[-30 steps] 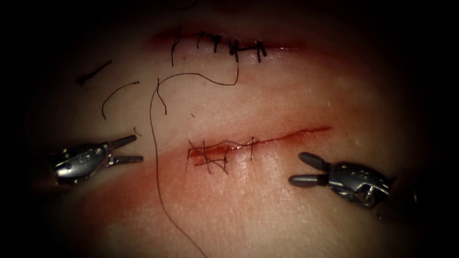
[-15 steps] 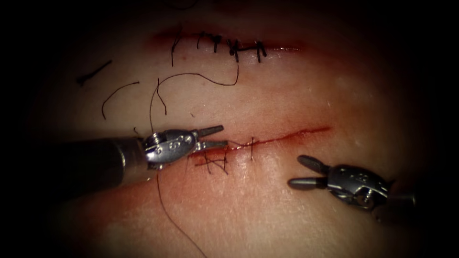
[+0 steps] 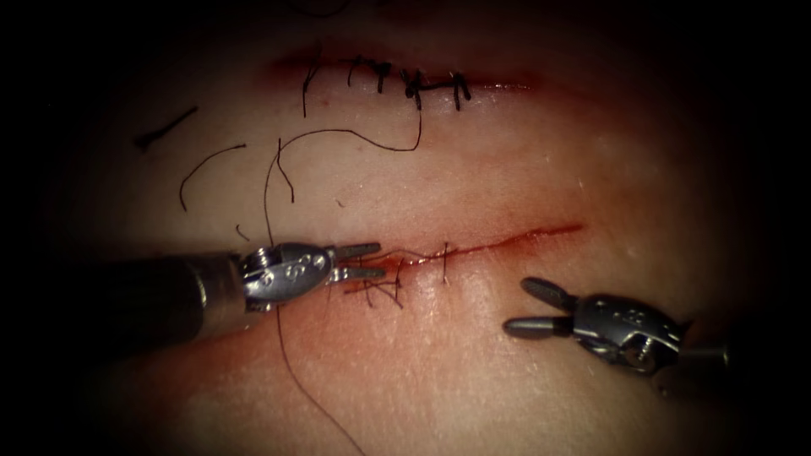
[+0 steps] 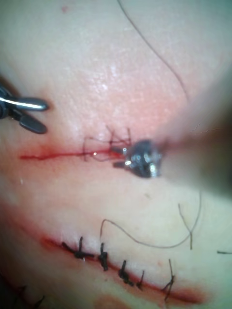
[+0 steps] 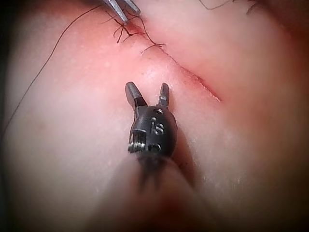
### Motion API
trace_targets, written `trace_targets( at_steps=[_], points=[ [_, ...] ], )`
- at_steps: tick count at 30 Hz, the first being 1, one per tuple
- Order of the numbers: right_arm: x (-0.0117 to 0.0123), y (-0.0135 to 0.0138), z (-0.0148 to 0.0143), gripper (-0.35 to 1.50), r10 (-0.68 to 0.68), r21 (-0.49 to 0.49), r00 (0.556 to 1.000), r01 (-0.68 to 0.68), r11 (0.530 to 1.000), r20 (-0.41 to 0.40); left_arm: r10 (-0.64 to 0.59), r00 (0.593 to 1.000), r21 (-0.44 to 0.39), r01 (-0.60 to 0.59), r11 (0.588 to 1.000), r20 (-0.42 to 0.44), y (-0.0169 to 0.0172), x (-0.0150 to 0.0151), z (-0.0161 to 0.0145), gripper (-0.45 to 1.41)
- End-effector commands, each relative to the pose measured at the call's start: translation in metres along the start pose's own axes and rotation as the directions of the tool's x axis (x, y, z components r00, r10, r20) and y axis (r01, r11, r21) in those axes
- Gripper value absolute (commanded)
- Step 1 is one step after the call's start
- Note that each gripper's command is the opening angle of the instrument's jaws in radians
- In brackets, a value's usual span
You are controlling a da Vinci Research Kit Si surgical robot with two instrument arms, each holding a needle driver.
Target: Wound Closure
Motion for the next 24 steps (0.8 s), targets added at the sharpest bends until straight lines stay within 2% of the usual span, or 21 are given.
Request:
trace_targets(
  at_steps=[1, 7, 8, 9, 11, 12, 13, 18, 24],
  points=[
    [-0.0007, -0.0006, 0.0006, 1.48, 0.003, 0.004, 1.0, -0.003, 1.0, 0.001, 0.0, 1.0, -0.001, 0.0, 1.0, -0.001, 0.0001, -0.0004, 0.0011, 0.24],
    [-0.0006, -0.001, 0.0006, 1.48, 0.004, 0.005, 1.0, -0.004, 1.0, 0.001, 0.009, 1.0, 0.005, -0.009, 1.0, 0.008, -0.0002, -0.0011, 0.0025, 0.19],
    [-0.0006, -0.0011, 0.0006, 1.48, 0.004, 0.005, 1.0, -0.004, 1.0, 0.001, 0.02, 1.0, 0.002, -0.02, 1.0, 0.016, -0.0001, -0.0015, 0.0028, 0.1],
    [-0.0006, -0.0011, 0.0006, 1.48, 0.004, 0.005, 1.0, -0.004, 1.0, 0.001, 0.02, 1.0, 0.002, -0.02, 1.0, 0.016, -0.0001, -0.0015, 0.0028, 0.1],
    [-0.0005, -0.0011, 0.0004, 1.48, 0.004, 0.006, 1.0, -0.004, 1.0, 0.001, 0.025, 0.999, -0.004, -0.025, 1.0, 0.026, 0.0001, -0.0019, 0.0028, -0.1],
    [-0.0005, -0.0011, 0.0004, 1.48, 0.004, 0.007, 1.0, -0.004, 1.0, 0.005, 0.028, 0.999, -0.012, -0.028, 1.0, 0.036, 0.0003, -0.0021, 0.0026, -0.32],
    [-0.0004, -0.0011, 0.0003, 1.48, 0.005, 0.007, 1.0, -0.005, 1.0, 0.005, 0.03, 0.999, -0.014, -0.029, 0.999, 0.042, 0.0004, -0.0022, 0.0024, -0.45],
    [0.0004, -0.0008, 0.0004, 1.48, 0.012, 0.004, 1.0, -0.012, 1.0, 0.009, 0.03, 0.996, -0.005, -0.03, 1.0, 0.079, 0.0009, -0.0021, 0.0005, -0.45],
    [0.0024, -0.0008, 0.0017, 1.48, -0.045, -0.014, 0.999, 0.045, 0.999, 0.017, 0.031, 0.995, 0.005, -0.032, 0.999, 0.09, 0.0021, 0.0004, -0.001, -0.45]
  ],
)
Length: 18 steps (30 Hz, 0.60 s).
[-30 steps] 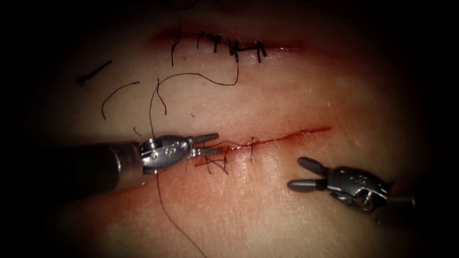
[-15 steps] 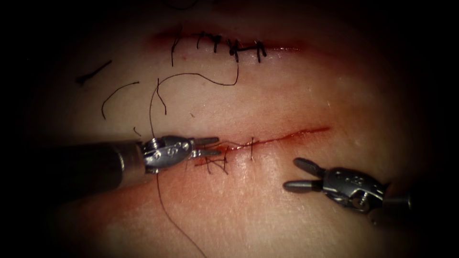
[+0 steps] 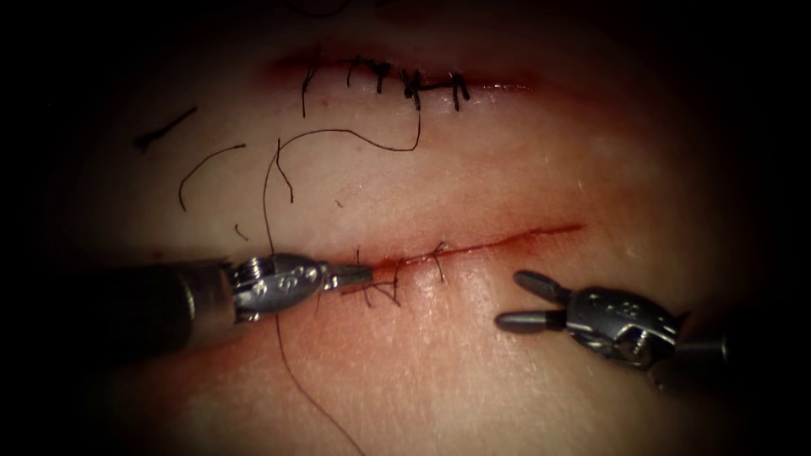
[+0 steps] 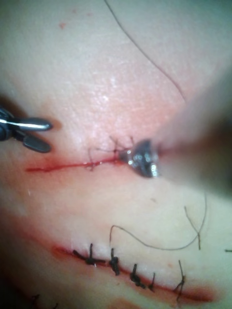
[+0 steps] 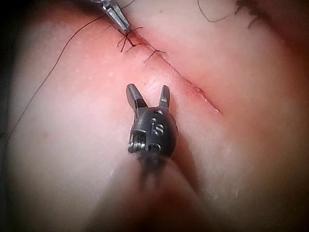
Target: Wound Closure
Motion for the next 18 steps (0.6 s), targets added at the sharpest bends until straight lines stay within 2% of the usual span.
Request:
trace_targets(
  at_steps=[1, 5, 6, 10, 11, 18],
  points=[
    [0.0004, -0.0008, 0.0014, 1.48, -0.04, 0.0, 0.999, 0.04, 0.999, -0.001, 0.002, 1.0, 0.0, -0.002, 1.0, 0.0, 0.0003, 0.0002, 0.0009, -0.45],
    [0.0019, -0.0013, 0.0027, 1.48, -0.191, -0.016, 0.981, 0.192, 0.981, 0.012, 0.015, 1.0, 0.005, -0.015, 1.0, 0.001, 0.0004, 0.0014, 0.0015, -0.45],
    [0.0027, -0.0015, 0.0033, 1.48, -0.292, -0.044, 0.956, 0.294, 0.955, 0.033, 0.018, 1.0, 0.01, -0.018, 1.0, 0.002, 0.0005, 0.0018, 0.002, -0.45],
    [0.0037, -0.002, 0.0044, 1.48, -0.377, -0.067, 0.921, 0.384, 0.921, 0.097, 0.027, 1.0, 0.015, -0.027, 1.0, 0.004, 0.0004, 0.0021, 0.0026, -0.45],
    [0.0044, -0.0021, 0.005, 1.46, -0.434, -0.085, 0.891, 0.446, 0.891, 0.13, 0.032, 0.999, 0.012, -0.032, 0.999, 0.003, 0.0002, 0.0023, 0.0025, -0.45],
    [0.0049, -0.0015, 0.0069, 1.41, -0.489, -0.128, 0.852, 0.515, 0.848, 0.188, 0.035, 0.999, 0.008, -0.035, 0.999, 0.003, -0.0002, 0.0032, 0.0015, -0.45]
  ],
)
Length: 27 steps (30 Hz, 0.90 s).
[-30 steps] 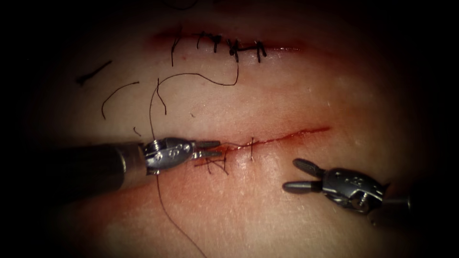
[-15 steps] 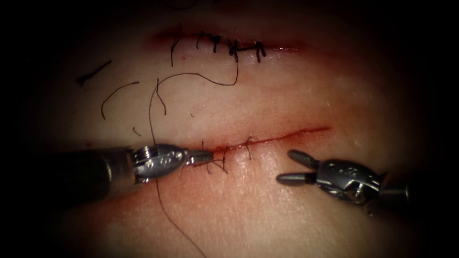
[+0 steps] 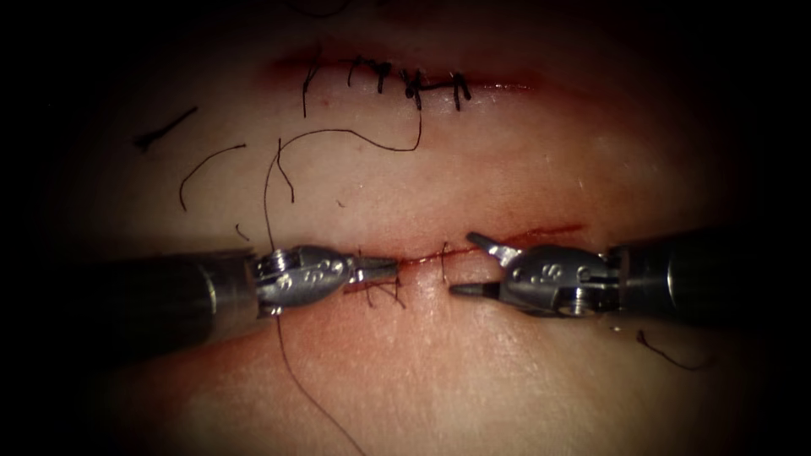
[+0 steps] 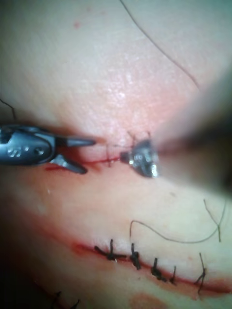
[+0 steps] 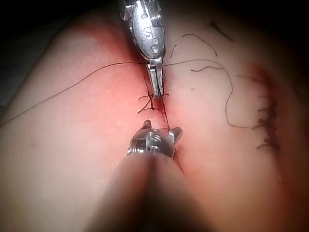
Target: Wound Closure
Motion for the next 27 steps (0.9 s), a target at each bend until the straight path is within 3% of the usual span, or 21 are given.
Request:
trace_targets(
  at_steps=[1, 17, 27],
  points=[
    [0.0, -0.0008, 0.0017, 1.41, -0.007, -0.013, 1.0, 0.007, 1.0, 0.011, 0.004, 1.0, 0.0, -0.004, 1.0, 0.002, 0.0003, 0.0, 0.0008, -0.45],
    [0.0007, -0.0025, 0.0066, 1.43, -0.048, -0.053, 0.998, 0.05, 0.997, 0.032, 0.014, 1.0, 0.003, -0.014, 1.0, 0.005, 0.0, 0.0016, 0.0003, -0.45],
    [0.0007, -0.0026, 0.0072, 1.43, -0.059, -0.056, 0.998, 0.061, 0.997, 0.038, 0.015, 1.0, 0.008, -0.015, 1.0, 0.008, 0.0005, 0.0021, 0.0002, -0.45]
  ],
)
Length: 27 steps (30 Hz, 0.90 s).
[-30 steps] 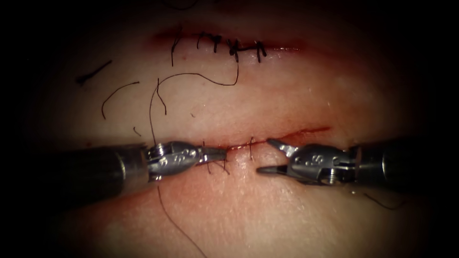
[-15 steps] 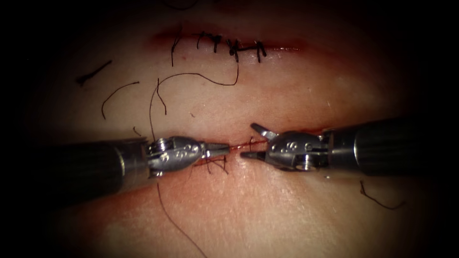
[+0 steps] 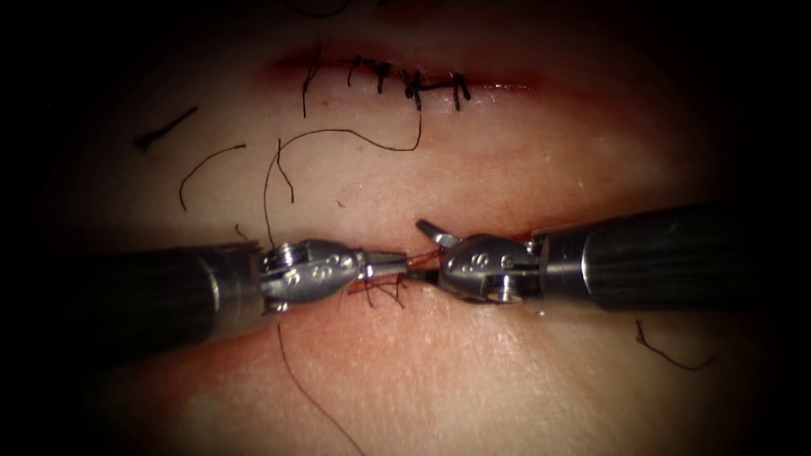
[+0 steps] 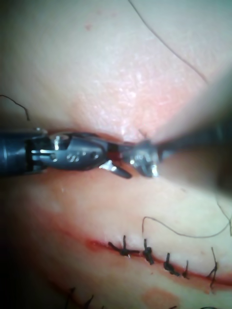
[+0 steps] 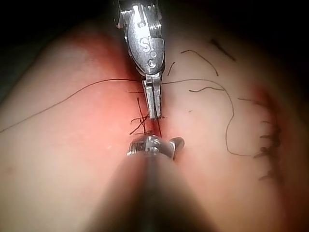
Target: Wound Closure
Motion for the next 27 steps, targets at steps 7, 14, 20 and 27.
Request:
trace_targets(
  at_steps=[7, 14, 20, 27],
  points=[
    [0.0003, -0.0005, 0.002, 1.41, -0.007, -0.006, 1.0, 0.007, 1.0, 0.005, -0.001, 1.0, 0.0, 0.001, 1.0, -0.001, 0.0001, -0.0002, 0.0011, -0.45],
    [0.0004, -0.0008, 0.0028, 1.41, -0.031, -0.004, 1.0, 0.031, 0.999, -0.004, -0.001, 1.0, 0.0, 0.001, 1.0, -0.001, 0.0001, -0.0001, 0.0012, -0.45],
    [0.0007, -0.0007, 0.0034, 1.4, -0.029, -0.002, 1.0, 0.029, 1.0, -0.007, -0.001, 1.0, 0.0, 0.001, 1.0, -0.001, 0.0001, -0.0001, 0.0012, -0.45],
    [0.0013, -0.0011, 0.0037, 1.33, -0.028, 0.01, 1.0, 0.029, 1.0, -0.01, -0.001, 1.0, 0.002, 0.001, 1.0, 0.0, 0.0001, -0.0002, 0.0014, -0.43]
  ],
)
